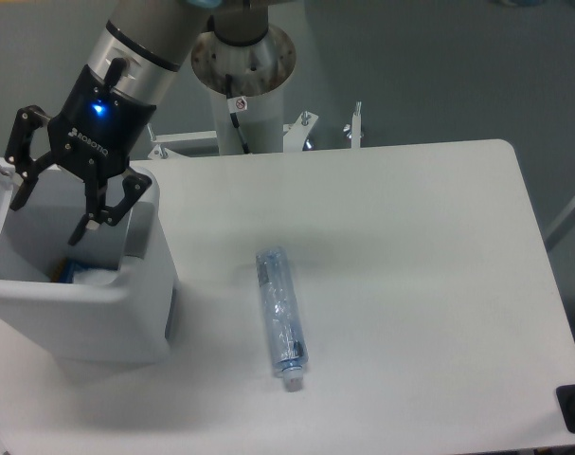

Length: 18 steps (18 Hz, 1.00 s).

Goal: Place the trash in the trash can
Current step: 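Move the gripper back over the clear water bottle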

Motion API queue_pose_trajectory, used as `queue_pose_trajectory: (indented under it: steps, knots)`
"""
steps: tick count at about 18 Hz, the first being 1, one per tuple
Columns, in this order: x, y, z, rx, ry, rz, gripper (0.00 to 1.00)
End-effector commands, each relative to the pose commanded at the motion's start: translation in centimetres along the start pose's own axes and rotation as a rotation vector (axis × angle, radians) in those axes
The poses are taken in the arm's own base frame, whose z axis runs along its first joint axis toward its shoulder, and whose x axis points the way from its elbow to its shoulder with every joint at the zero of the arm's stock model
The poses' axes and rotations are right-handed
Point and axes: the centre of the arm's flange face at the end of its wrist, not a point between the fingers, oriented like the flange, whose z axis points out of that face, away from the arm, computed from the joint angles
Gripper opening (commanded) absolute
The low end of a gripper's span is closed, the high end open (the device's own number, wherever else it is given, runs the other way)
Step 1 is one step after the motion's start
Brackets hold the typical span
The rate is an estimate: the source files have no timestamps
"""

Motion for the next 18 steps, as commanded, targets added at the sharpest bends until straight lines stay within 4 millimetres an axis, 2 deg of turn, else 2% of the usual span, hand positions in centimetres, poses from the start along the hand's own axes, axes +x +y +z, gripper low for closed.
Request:
queue_pose_trajectory:
  steps: [2, 4, 5, 7, 9, 11, 15, 18]
  knots:
    - [-3.1, -0.4, -1.7, 0.024, -0.040, -0.033, 0.76]
    - [-5.1, -0.9, -3.3, 0.047, -0.072, -0.050, 0.78]
    - [-6.1, -1.2, -3.7, 0.054, -0.083, -0.059, 0.83]
    - [-8.8, -1.5, -3.6, 0.054, -0.102, -0.085, 0.86]
    - [-11.2, -1.7, -3.0, 0.037, -0.127, -0.110, 0.88]
    - [-13.7, -1.2, -2.0, 0.001, -0.176, -0.136, 0.94]
    - [-20.3, 1.0, 0.1, -0.077, -0.275, -0.205, 0.99]
    - [-23.8, 2.6, 1.5, -0.124, -0.309, -0.246, 0.99]
